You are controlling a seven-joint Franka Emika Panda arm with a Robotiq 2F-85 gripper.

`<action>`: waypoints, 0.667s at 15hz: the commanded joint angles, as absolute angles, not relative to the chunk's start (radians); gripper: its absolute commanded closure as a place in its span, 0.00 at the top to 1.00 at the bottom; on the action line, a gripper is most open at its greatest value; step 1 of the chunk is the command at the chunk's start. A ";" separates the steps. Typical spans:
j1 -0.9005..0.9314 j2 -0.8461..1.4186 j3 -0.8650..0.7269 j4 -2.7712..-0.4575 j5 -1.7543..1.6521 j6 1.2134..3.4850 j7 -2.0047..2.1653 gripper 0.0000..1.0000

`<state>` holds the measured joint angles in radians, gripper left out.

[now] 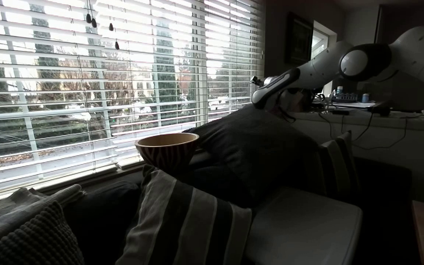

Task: Remove the grey pillow from the white lid of the container and then put it on the backrest of the sofa

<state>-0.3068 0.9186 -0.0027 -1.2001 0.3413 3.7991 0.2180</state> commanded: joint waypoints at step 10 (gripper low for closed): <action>0.078 0.532 -0.425 -1.666 1.211 3.475 -0.543 1.00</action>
<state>-0.0112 0.6669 -0.3468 -1.4681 1.0902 3.5297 -0.3798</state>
